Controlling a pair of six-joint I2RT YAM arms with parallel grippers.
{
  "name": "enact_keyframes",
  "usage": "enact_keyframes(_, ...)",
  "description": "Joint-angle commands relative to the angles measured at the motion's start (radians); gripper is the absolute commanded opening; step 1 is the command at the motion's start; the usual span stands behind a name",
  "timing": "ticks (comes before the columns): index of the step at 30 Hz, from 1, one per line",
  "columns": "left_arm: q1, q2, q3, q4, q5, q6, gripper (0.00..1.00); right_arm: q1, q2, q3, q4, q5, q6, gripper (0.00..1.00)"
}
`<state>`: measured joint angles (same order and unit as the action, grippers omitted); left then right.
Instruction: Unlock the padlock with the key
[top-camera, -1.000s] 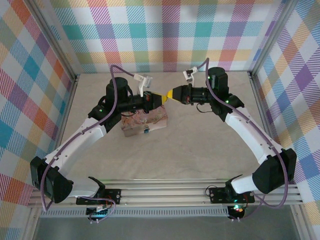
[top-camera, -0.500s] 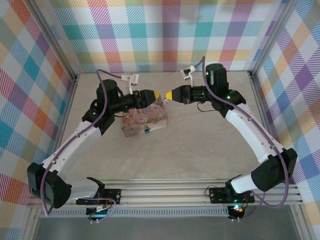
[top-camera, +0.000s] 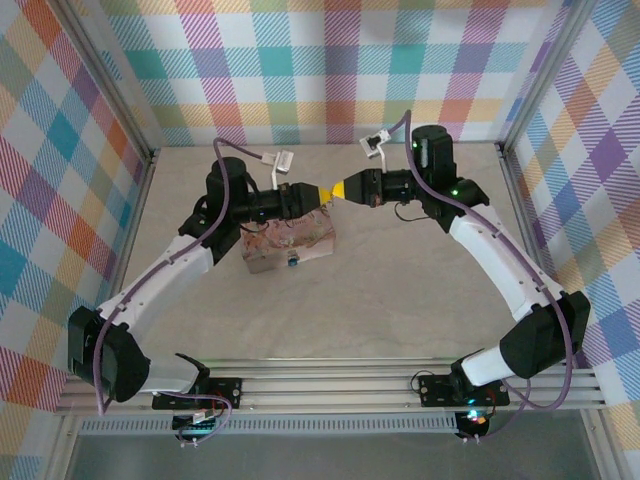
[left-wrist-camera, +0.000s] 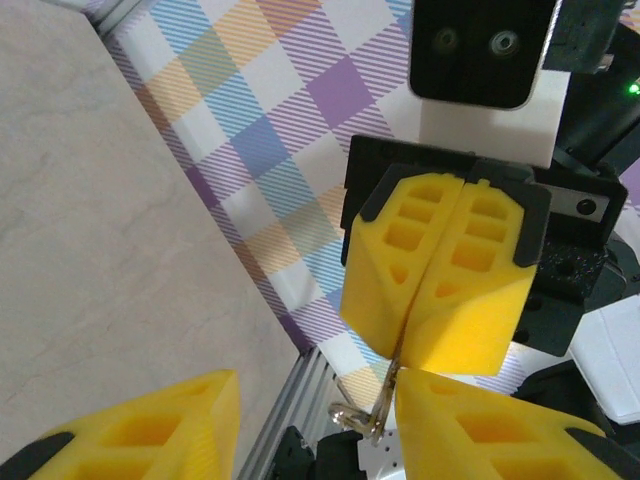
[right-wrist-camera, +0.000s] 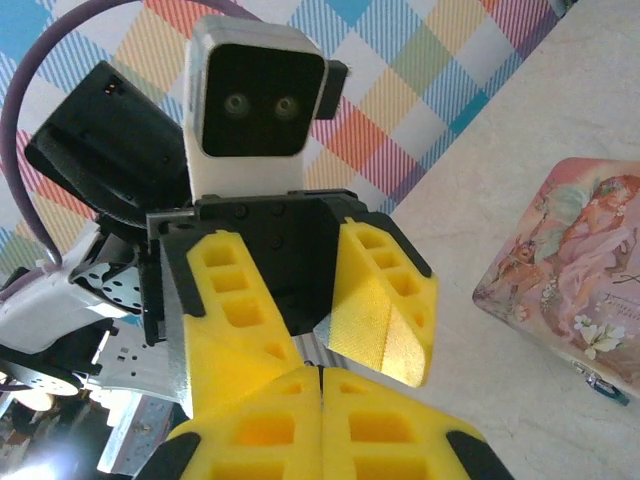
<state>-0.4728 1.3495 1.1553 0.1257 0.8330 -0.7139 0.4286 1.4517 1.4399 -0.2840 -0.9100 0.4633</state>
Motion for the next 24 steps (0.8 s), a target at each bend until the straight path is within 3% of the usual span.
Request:
enact_keyframes(1, -0.011, 0.014, 0.033, 0.009, 0.042, 0.0, 0.43, -0.01, 0.006, -0.014, 0.035, -0.035, 0.008, 0.0)
enact_keyframes(6, -0.013, 0.038, 0.052, -0.007, 0.053, 0.008, 0.37, -0.017, 0.007, -0.024, 0.052, -0.033, 0.021, 0.0)
enact_keyframes(11, -0.021, 0.071, 0.081, -0.004, 0.06, 0.008, 0.14, -0.021, 0.004, -0.037, 0.077, -0.029, 0.045, 0.0)
enact_keyframes(17, -0.023, 0.094, 0.104, -0.043, 0.042, 0.04, 0.01, -0.034, 0.018, -0.077, 0.169, -0.05, 0.153, 0.04)
enact_keyframes(21, -0.02, 0.094, 0.109, -0.063, 0.007, 0.066, 0.0, -0.051, 0.008, -0.104, 0.203, -0.018, 0.214, 0.38)
enact_keyframes(24, -0.02, 0.093, 0.122, -0.105, -0.026, 0.109, 0.0, -0.076, 0.004, -0.123, 0.223, -0.004, 0.264, 0.35)
